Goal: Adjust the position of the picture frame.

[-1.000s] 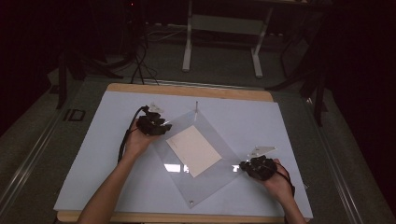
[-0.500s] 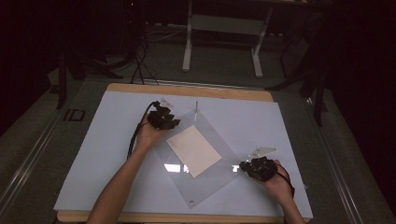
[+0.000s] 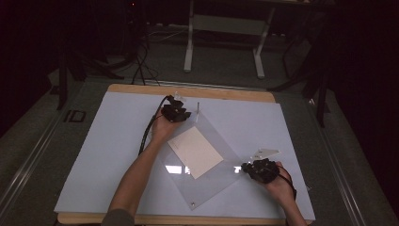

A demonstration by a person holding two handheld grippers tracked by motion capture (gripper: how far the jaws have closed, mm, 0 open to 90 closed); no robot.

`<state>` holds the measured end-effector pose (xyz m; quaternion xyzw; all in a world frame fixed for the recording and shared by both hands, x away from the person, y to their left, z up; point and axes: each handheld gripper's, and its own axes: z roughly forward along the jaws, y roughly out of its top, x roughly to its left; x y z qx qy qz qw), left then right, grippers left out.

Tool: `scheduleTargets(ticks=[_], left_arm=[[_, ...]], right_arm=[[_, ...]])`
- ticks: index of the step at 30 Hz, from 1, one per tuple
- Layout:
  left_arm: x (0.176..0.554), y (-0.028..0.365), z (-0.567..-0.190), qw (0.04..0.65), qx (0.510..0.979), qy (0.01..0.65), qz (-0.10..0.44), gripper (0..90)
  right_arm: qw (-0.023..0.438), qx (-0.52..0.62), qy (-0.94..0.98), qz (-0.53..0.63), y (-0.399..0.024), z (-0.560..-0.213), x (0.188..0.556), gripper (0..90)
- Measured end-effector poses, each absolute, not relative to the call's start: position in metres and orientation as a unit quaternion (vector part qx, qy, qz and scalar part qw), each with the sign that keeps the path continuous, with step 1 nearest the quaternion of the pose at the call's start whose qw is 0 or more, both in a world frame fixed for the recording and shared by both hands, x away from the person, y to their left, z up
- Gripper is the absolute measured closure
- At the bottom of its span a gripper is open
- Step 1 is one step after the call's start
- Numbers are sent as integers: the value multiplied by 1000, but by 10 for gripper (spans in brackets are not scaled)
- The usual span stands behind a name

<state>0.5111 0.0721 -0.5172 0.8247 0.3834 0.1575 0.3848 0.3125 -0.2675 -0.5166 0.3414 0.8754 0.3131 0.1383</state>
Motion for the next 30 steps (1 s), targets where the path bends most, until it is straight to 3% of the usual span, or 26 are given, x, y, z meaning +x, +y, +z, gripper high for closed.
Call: scheduleTargets(ticks=[7, 16, 30], left_arm=[[534, 45, -526, 388, 827, 383, 135, 655], [540, 31, -532, 380, 821, 391, 167, 835], [528, 40, -528, 370, 830, 370, 192, 851]], right_arm=[[136, 340, 875, 316, -268, -517, 313, 846], [135, 342, 871, 325, -270, -518, 312, 850], [93, 386, 846, 355, -273, -519, 316, 835]])
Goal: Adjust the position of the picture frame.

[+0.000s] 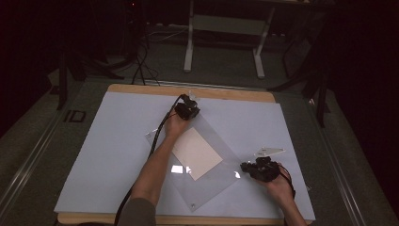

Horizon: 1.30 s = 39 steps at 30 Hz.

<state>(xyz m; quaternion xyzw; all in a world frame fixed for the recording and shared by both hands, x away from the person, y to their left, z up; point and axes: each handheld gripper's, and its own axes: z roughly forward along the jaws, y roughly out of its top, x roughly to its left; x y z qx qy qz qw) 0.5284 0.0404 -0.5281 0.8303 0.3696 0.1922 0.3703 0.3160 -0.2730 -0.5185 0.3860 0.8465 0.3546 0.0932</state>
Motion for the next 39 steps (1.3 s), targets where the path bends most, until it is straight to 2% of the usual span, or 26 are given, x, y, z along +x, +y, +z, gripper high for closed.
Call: scheduleTargets(ticks=[10, 16, 24, 39], left_arm=[[518, 75, -501, 378, 835, 354, 184, 855], [513, 91, -490, 380, 827, 369, 187, 854], [502, 121, -488, 393, 817, 386, 170, 855], [473, 169, -480, 389, 819, 391, 156, 855]], right_arm=[[101, 405, 825, 381, -279, -503, 328, 811], [113, 401, 827, 378, -275, -493, 339, 811], [104, 400, 824, 387, -273, -480, 358, 811], [68, 412, 820, 392, -265, -468, 425, 813]])
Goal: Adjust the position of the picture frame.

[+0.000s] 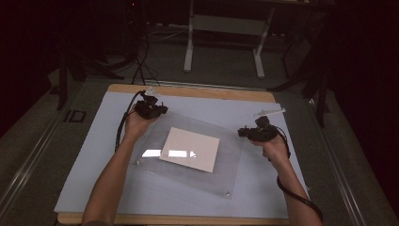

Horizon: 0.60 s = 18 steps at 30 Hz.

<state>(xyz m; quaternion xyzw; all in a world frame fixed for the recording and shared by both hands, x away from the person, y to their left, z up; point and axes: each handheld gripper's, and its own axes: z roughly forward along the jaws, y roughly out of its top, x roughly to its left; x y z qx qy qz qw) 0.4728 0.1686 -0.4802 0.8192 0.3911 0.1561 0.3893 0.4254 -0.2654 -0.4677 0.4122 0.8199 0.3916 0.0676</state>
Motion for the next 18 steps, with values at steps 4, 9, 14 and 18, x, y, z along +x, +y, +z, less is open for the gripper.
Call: scheduleTargets(ticks=[4, 9, 14, 18], left_arm=[[462, 176, -485, 384, 825, 388, 148, 855], [453, 185, -498, 376, 827, 396, 135, 855], [448, 192, -511, 368, 824, 410, 131, 854], [445, 194, -520, 357, 827, 414, 129, 854]], right_arm=[[53, 416, 823, 384, -264, -472, 442, 811], [42, 421, 826, 373, -257, -482, 456, 812], [37, 424, 830, 360, -245, -495, 465, 812], [37, 424, 834, 352, -238, -505, 468, 812]])
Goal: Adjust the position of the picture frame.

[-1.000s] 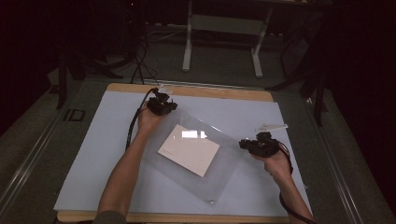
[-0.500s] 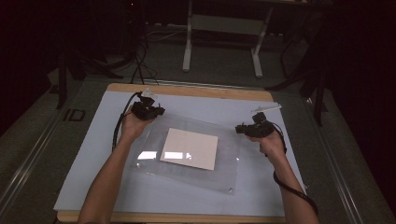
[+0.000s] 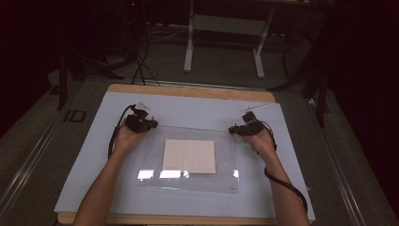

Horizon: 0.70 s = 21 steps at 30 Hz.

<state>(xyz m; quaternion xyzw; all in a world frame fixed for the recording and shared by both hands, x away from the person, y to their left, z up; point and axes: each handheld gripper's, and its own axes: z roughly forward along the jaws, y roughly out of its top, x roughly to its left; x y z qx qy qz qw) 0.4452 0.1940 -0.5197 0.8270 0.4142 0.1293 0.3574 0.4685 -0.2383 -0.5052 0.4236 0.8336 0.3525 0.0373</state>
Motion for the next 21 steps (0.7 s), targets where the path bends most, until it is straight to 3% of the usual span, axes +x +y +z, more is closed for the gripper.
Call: scheduleTargets(ticks=[21], left_arm=[[439, 191, -527, 361, 818, 424, 141, 851]], right_arm=[[68, 424, 828, 362, -237, -515, 465, 813]])
